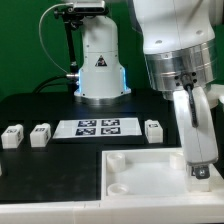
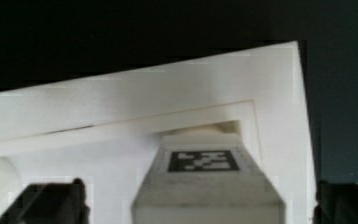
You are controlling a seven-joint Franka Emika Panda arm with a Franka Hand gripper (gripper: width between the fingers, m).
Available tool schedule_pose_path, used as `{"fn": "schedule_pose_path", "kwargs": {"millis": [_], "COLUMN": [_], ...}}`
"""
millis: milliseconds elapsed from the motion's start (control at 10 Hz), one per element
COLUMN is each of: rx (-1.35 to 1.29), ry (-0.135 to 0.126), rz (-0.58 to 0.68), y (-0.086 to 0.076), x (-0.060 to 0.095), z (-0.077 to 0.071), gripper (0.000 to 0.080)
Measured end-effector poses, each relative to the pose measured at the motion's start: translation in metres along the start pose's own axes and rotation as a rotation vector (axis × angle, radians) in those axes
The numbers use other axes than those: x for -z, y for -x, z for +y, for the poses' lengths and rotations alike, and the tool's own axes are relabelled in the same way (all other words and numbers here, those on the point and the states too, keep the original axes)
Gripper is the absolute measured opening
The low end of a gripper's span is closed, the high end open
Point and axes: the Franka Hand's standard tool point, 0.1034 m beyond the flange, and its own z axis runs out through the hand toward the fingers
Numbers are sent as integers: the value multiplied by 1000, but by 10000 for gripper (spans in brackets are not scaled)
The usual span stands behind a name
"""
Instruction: Assemble one leg
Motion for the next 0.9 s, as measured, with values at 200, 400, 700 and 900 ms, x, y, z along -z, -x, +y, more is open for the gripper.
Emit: {"fn": "schedule_pose_path", "kwargs": {"millis": [200, 400, 700, 900], "rx": [206, 313, 309, 408], "ry": [-6, 1, 3, 37], "rz": [-9, -3, -3, -1], "y": [7, 7, 7, -3], "x": [14, 6, 6, 5], "z": [-4, 3, 4, 8], "gripper": [649, 649, 649, 649]}}
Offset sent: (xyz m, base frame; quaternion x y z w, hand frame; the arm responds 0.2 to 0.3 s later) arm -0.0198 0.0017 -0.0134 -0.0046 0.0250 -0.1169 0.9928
